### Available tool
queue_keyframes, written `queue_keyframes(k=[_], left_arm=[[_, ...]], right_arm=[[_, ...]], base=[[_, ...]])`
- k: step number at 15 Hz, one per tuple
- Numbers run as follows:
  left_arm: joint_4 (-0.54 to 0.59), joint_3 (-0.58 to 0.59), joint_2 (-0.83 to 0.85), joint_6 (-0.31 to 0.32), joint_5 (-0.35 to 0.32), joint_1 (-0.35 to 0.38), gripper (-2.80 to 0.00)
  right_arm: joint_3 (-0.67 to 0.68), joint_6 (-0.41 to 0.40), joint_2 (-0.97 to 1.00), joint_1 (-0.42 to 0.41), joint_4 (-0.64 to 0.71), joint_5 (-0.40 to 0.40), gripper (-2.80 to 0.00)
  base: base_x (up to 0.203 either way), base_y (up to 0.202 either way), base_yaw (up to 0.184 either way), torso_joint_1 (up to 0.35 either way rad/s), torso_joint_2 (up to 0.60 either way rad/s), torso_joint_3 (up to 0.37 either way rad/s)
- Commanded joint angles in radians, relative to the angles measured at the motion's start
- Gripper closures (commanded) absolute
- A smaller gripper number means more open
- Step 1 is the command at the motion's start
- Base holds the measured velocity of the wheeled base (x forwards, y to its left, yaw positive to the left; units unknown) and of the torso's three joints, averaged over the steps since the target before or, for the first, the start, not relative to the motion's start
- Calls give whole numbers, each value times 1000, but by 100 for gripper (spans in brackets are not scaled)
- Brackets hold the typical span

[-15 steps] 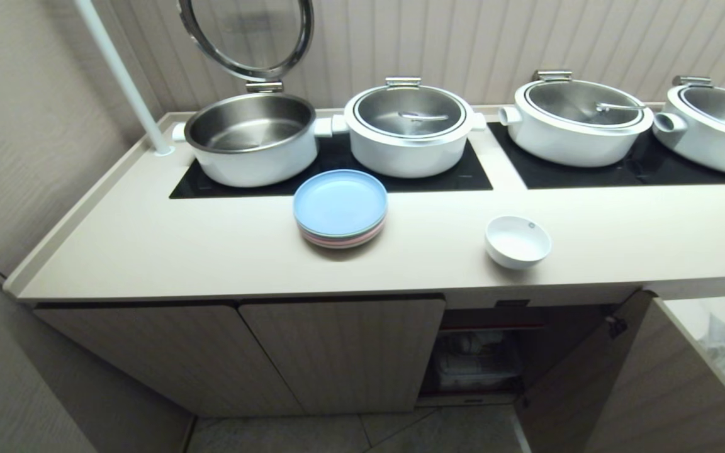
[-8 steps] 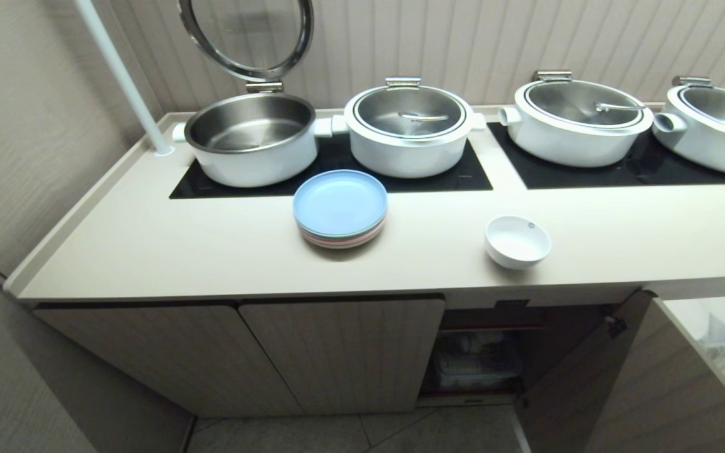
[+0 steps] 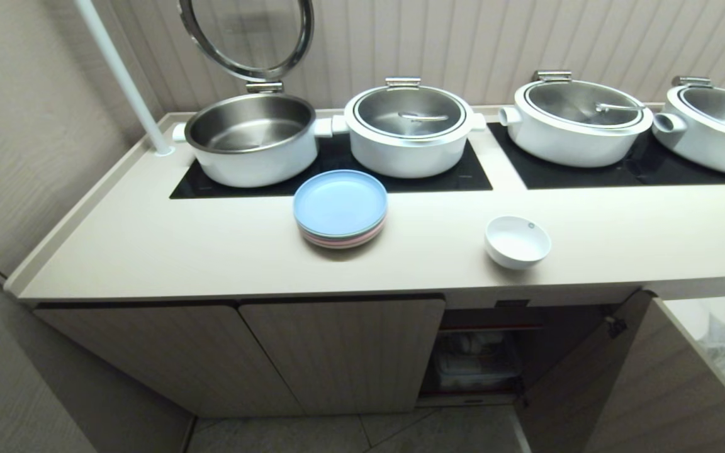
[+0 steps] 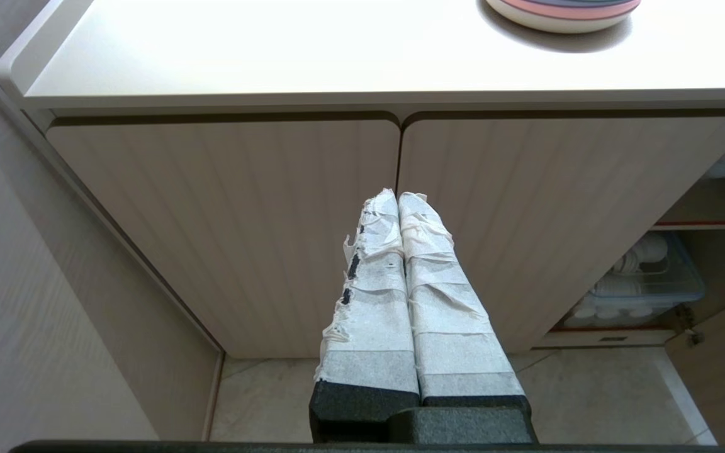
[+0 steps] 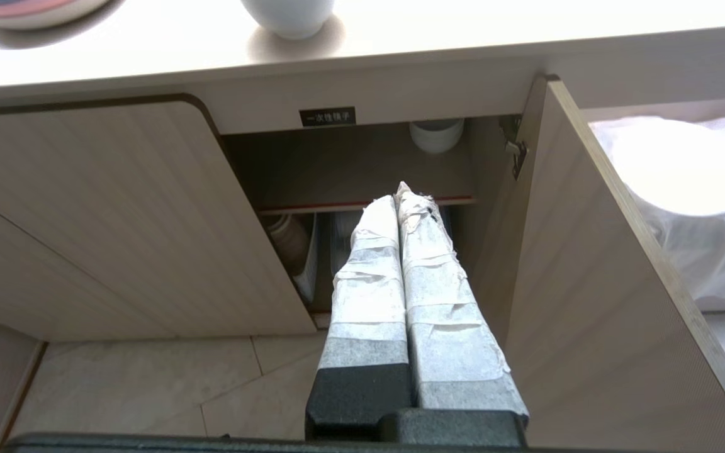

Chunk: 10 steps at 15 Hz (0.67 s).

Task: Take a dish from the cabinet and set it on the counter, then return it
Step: Pick up the bowl from the table

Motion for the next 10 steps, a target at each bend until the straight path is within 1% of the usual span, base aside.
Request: queue_keyframes(k=[1, 10], left_arm=[[0, 0, 0, -1, 0, -1, 0], [0, 0, 0, -1, 0, -1, 0]], right_arm=[[0, 2, -20, 0, 0, 0, 0], [-1, 4, -20, 0, 1, 0, 0]], base=[[0, 0, 0, 0, 0, 0], [0, 0, 0, 0, 0, 0]])
